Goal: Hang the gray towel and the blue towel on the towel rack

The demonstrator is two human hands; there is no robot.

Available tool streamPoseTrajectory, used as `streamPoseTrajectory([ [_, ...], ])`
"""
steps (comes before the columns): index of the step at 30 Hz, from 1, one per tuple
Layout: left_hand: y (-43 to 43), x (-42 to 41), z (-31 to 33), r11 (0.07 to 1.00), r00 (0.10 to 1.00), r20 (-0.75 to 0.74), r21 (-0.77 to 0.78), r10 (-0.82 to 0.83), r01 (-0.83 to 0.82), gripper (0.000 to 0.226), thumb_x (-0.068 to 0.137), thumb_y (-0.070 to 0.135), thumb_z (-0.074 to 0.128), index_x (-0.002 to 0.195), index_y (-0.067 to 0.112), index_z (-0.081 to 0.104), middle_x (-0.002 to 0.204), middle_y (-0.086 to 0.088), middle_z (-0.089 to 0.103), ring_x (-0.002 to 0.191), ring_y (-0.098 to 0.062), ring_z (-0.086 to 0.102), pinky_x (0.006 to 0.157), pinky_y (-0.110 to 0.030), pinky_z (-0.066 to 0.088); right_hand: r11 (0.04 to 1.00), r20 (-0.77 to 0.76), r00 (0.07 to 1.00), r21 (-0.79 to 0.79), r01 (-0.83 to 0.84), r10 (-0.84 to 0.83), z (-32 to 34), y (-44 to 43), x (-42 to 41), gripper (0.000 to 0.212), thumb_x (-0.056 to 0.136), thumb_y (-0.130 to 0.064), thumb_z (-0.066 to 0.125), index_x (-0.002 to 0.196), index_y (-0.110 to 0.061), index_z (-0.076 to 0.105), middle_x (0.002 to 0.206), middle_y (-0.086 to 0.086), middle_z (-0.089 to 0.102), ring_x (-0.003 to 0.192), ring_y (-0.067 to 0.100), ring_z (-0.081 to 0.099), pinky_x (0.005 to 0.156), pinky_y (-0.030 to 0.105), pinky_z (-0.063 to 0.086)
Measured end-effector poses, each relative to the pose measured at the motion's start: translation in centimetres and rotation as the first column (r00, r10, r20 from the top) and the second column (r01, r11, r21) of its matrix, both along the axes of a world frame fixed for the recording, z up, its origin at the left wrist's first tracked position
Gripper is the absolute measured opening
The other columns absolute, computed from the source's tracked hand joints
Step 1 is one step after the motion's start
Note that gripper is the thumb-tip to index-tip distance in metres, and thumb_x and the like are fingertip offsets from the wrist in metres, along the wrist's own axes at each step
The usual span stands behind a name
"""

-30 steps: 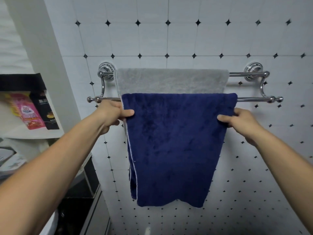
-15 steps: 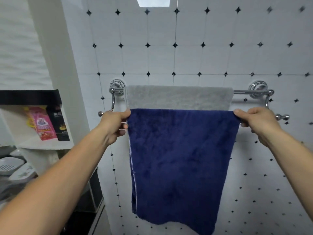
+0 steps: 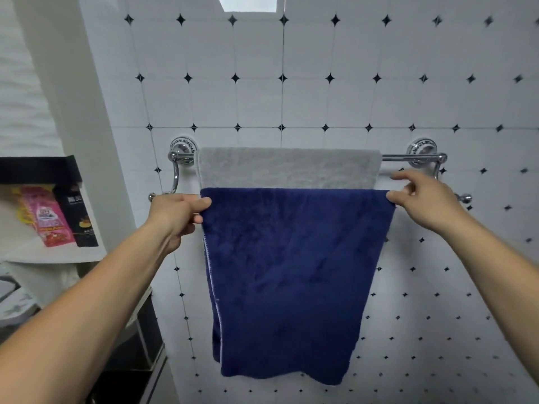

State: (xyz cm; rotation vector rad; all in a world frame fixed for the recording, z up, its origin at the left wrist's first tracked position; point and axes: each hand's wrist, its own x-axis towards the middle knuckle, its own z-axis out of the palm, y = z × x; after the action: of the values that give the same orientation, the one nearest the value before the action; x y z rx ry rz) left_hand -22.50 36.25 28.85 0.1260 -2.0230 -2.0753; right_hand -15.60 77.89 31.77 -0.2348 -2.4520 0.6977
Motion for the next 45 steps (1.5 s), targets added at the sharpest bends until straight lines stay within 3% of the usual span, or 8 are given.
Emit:
streamPoseTrajectory([
  [2,0.3,0.3,-0.4,0.999,1.000,-0.015,-0.045,-0.012,0.011,0.017,0.078,0.005,0.075,0.089,0.004,0.063,0.070,-0.007,0.061,0.035,-0.006,0.049,0.034,-0.017,0.032,0.977,0.016,1.000,0.210,-0.020,0.017,0.0,-0.5,-0.5,0.033,0.081,-0.031,0.070,0.114,-0.029,0.067,0.112,0.003,0.063,0.110,0.029,0.055,0.093,0.041,0.041],
  [7,-0.1,0.8,-1.2,0.986,1.000,-0.013,-0.165,0.027,-0.029,0.014,0.078,0.004,0.075,0.081,0.005,0.062,0.074,-0.013,0.063,0.031,-0.007,0.044,0.035,-0.018,0.027,0.957,-0.127,0.990,0.287,-0.028,0.067,-1.0,-0.3,-1.0,0.008,0.081,-0.012,0.070,0.083,-0.019,0.074,0.092,0.005,0.070,0.098,0.032,0.056,0.085,0.035,0.035],
  [17,0.7,1.2,0.2,0.997,0.996,-0.056,-0.039,0.066,-0.068,0.030,0.077,0.008,0.076,0.101,0.010,0.058,0.076,-0.005,0.068,0.038,-0.007,0.056,0.037,-0.017,0.038,0.901,-0.068,0.994,0.431,-0.052,0.090,0.0,0.5,-0.9,0.027,0.084,-0.031,0.066,0.110,-0.026,0.064,0.108,-0.001,0.063,0.106,0.031,0.052,0.091,0.045,0.036],
  [25,0.8,1.3,0.1,0.940,0.987,-0.149,-0.324,0.060,-0.106,0.046,0.083,0.002,0.069,0.122,0.022,0.054,0.073,-0.006,0.056,0.041,-0.012,0.049,0.037,-0.018,0.039,0.774,0.007,1.000,0.633,0.010,-0.019,1.5,-0.1,-2.2,0.019,0.089,-0.016,0.051,0.086,-0.027,0.066,0.095,0.005,0.069,0.097,0.033,0.051,0.079,0.041,0.037],
  [29,0.8,1.5,0.3,0.730,0.975,-0.223,-0.663,0.016,-0.164,0.044,0.085,0.011,0.069,0.127,0.019,0.062,0.095,-0.010,0.068,0.065,-0.027,0.061,0.062,-0.030,0.053,0.788,0.003,0.999,0.614,0.033,-0.044,1.2,-0.8,-2.2,0.018,0.088,-0.013,0.049,0.088,-0.023,0.064,0.098,0.009,0.068,0.095,0.035,0.055,0.082,0.044,0.046],
  [32,0.7,2.1,1.3,0.344,0.941,-0.323,-0.876,0.103,-0.338,0.038,0.082,0.030,0.069,0.120,0.026,0.065,0.106,-0.008,0.070,0.093,-0.035,0.065,0.079,-0.043,0.053,0.830,-0.019,0.998,0.556,-0.046,0.068,1.3,-0.8,-1.9,0.019,0.091,-0.029,0.052,0.104,-0.023,0.065,0.110,0.005,0.068,0.103,0.032,0.055,0.086,0.042,0.044],
  [37,2.2,1.7,2.1,-0.041,0.850,-0.485,-0.864,-0.206,-0.503,0.039,0.081,0.037,0.069,0.118,0.024,0.067,0.110,-0.004,0.065,0.105,-0.032,0.056,0.084,-0.042,0.041,0.768,0.138,0.983,0.614,-0.182,0.123,-0.2,-1.4,-2.0,0.041,0.084,-0.037,0.065,0.124,-0.029,0.058,0.123,0.000,0.064,0.116,0.025,0.053,0.093,0.039,0.040],
  [45,1.1,-0.1,1.6,-0.015,0.868,-0.438,-0.891,-0.235,-0.454,0.040,0.083,0.011,0.059,0.120,0.028,0.062,0.112,0.004,0.067,0.105,-0.025,0.060,0.098,-0.045,0.032,0.741,0.068,0.997,0.671,-0.027,-0.025,-0.9,-1.2,-2.5,0.036,0.088,-0.033,0.058,0.123,-0.031,0.056,0.123,-0.002,0.063,0.114,0.025,0.051,0.089,0.038,0.035],
])
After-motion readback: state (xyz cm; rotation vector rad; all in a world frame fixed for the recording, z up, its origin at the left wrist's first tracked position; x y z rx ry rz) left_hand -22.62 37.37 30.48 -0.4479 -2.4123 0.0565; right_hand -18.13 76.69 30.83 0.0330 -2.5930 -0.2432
